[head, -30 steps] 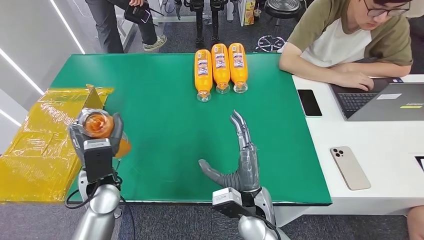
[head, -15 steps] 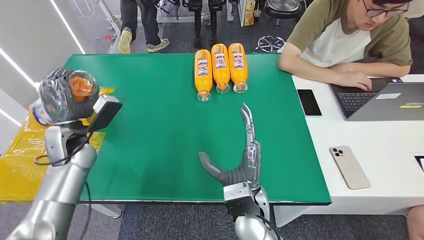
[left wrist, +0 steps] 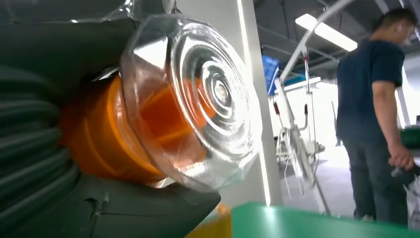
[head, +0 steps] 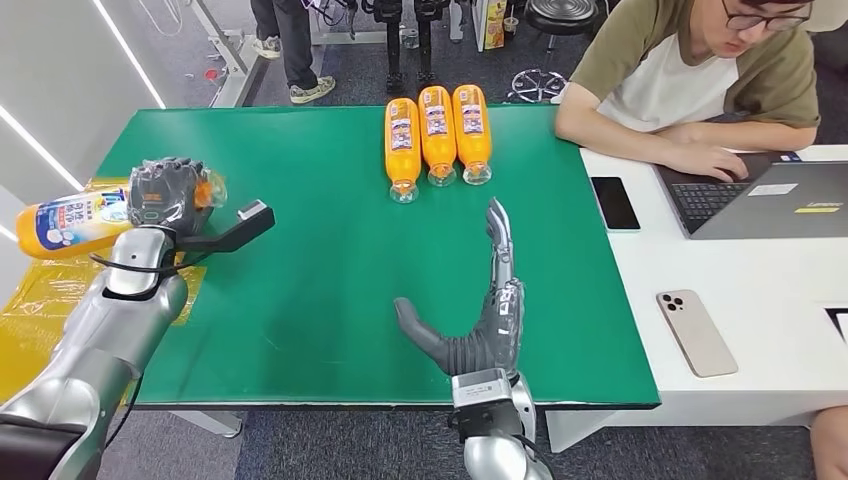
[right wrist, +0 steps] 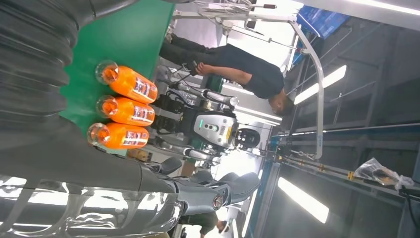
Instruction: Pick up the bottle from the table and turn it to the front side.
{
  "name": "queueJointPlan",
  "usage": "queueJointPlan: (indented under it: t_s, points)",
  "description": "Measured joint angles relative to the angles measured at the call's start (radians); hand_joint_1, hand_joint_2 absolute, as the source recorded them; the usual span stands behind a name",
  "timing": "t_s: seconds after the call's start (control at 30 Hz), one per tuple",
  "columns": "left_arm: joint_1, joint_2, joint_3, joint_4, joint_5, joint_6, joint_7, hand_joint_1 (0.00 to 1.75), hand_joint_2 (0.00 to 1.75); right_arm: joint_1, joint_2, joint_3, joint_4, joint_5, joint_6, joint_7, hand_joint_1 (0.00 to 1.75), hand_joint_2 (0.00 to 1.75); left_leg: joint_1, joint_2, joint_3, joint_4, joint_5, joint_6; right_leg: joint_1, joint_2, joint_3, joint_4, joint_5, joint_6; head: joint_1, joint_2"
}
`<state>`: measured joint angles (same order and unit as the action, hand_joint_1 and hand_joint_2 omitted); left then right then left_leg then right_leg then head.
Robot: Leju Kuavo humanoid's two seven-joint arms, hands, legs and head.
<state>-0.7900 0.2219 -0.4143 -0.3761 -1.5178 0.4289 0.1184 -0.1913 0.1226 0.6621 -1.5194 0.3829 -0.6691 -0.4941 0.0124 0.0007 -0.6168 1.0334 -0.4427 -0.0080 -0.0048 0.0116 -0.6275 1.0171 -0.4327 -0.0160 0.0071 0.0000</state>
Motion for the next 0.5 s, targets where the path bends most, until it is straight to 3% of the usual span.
queueJointPlan:
  t_s: [0.17,0.37,0.5]
  points:
    - [0.047,0.008,-0.045,0.046,-0.041,-0.031,-0.006,1.75,1.75,-0.001,0.005,0.0,-0.011,0.007,0.0,0.008,0.0,1.75,0.0,0.0,-0.001,0.0,0.0,0.0,0.0,0.0,-0.001,0.0,0.0,0.0,0.0,0.0]
    - [0.11,0.014,-0.077,0.066,-0.013,-0.067,-0.234,1.75,1.75,-0.023,0.008,0.0,-0.011,0.023,0.0,0.028,0.0,1.75,0.0,0.0,-0.002,0.0,0.0,0.0,0.0,0.0,-0.001,0.0,0.0,0.0,0.0,0.0]
    - [0.14,0.008,-0.083,0.075,0.007,-0.099,-0.304,1.75,1.75,-0.041,0.012,0.0,-0.011,0.033,0.0,0.039,0.0,1.75,0.0,0.0,-0.002,0.0,0.0,0.0,0.0,0.0,-0.002,0.0,0.0,0.0,0.0,0.0]
